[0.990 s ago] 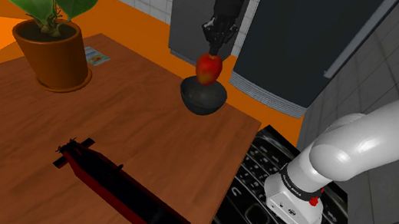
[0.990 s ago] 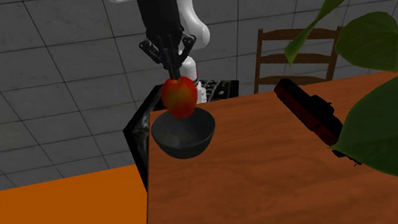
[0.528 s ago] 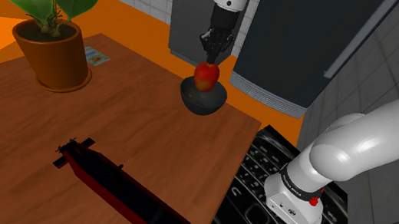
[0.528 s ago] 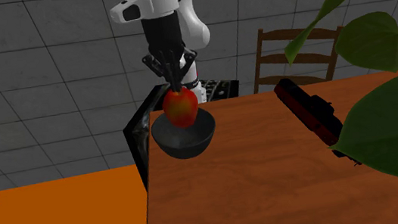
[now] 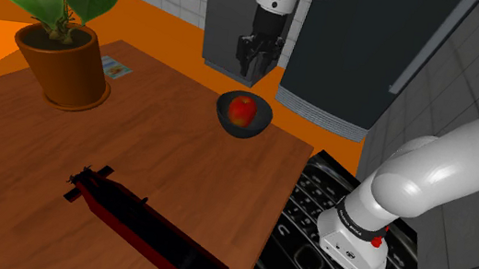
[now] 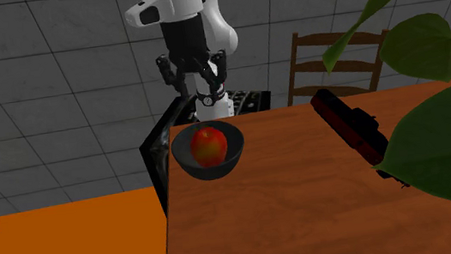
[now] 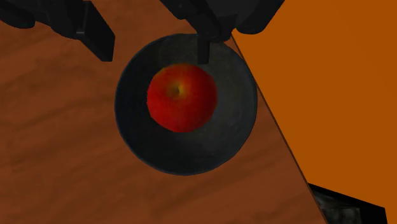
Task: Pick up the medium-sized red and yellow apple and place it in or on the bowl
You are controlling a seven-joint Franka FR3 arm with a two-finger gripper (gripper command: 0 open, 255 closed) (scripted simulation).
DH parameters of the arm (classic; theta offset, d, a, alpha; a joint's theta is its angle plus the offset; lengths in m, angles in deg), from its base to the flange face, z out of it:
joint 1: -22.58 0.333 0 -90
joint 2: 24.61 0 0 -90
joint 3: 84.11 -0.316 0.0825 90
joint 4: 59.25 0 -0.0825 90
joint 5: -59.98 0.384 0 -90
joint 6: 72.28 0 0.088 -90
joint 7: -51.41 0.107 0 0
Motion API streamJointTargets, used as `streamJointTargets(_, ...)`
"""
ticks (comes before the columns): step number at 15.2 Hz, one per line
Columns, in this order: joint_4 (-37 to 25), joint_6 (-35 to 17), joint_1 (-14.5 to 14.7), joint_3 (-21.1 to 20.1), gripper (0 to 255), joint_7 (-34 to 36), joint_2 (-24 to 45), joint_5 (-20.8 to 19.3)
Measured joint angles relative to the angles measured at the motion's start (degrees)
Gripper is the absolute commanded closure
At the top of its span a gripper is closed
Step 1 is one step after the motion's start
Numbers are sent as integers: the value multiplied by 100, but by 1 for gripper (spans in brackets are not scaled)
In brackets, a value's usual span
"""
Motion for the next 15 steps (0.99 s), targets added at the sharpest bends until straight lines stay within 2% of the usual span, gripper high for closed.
streamJointTargets(4,0,0,0,0,0,0,0,0)
streamJointTargets(9,-590,653,-34,69,0,-10,-68,-37)
streamJointTargets(15,-670,732,-29,62,0,11,-61,-38)
